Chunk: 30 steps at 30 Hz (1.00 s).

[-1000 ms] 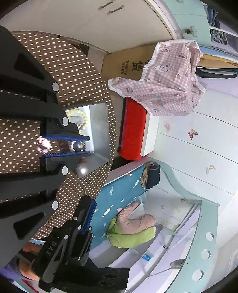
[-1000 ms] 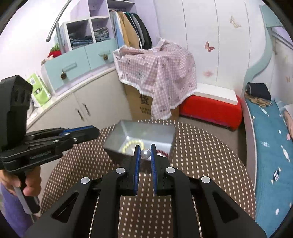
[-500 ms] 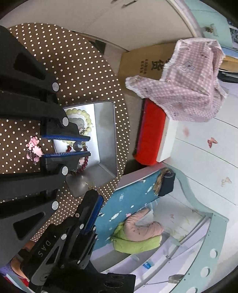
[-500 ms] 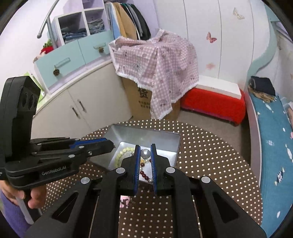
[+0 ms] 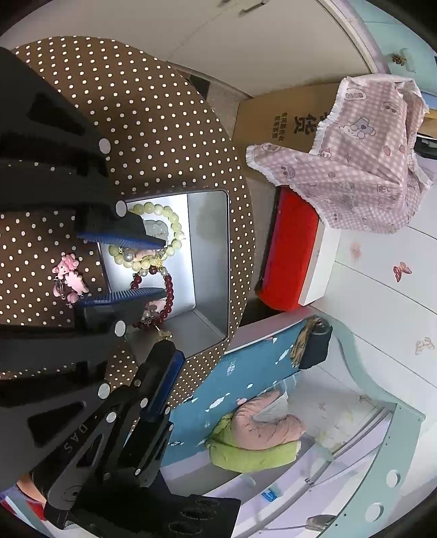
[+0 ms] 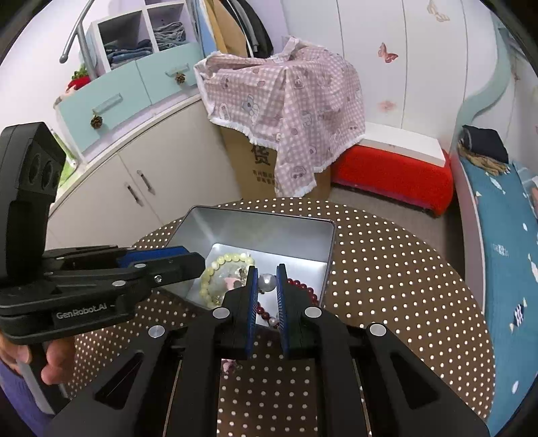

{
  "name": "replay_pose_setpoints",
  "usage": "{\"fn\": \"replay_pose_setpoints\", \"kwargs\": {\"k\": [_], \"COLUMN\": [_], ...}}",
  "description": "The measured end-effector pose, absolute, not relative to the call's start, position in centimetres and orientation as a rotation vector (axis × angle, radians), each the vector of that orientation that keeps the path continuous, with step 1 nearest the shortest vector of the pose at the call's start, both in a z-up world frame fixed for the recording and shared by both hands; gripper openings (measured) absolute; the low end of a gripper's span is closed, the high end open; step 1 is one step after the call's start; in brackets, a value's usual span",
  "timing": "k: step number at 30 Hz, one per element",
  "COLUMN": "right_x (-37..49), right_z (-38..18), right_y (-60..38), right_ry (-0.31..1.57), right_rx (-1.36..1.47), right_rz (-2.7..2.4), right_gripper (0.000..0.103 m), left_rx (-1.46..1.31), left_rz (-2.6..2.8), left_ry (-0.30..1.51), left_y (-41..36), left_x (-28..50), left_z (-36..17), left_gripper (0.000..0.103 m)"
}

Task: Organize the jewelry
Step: 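Carry both pearls over the grey box and open both tools, then move both tools back to the last pink charms on the table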

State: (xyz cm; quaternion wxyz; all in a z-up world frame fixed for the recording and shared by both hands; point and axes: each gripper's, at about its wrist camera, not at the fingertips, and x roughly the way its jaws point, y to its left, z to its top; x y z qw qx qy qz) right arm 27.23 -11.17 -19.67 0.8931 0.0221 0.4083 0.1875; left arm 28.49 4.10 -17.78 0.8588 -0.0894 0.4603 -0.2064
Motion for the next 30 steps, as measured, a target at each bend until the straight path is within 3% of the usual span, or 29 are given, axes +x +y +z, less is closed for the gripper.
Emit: {"fn": "replay_pose_setpoints", "kwargs": {"k": [7, 10, 17, 25, 30], "right_x": [26.9, 26.6, 24.8, 21.1, 19.8], "right_z": [-19.7, -19.5, -17.9, -17.5, -19.8], "right_y": [-11.3, -11.5, -11.8, -12.0, -12.3], "right_ry": [0.85, 0.842, 0.811, 0.8, 0.846], "right_rx": [0.047, 0.052, 0.045, 0.008, -0.002], "right_rz": [0.39, 0.386, 0.382, 0.403, 0.403], "right_gripper": [0.013, 0.014, 0.014, 0.014, 0.014], "left_rx": [-0.195, -0.205, -0.2, -0.191, -0.211], "left_rz": [-0.429, -0.42, -0.41, -0.344, -0.323], "left_ry": [0.957, 0.95, 0.895, 0.804, 0.795], "left_y": [4.2, 4.4, 4.5, 5.5, 6.1], "left_x": [27.8, 27.3, 25.3, 21.5, 19.3], "left_z": [-17.5, -17.3, -15.9, -15.1, -16.9], "left_gripper": [0.023, 0.037, 0.046, 0.066, 0.068]}}
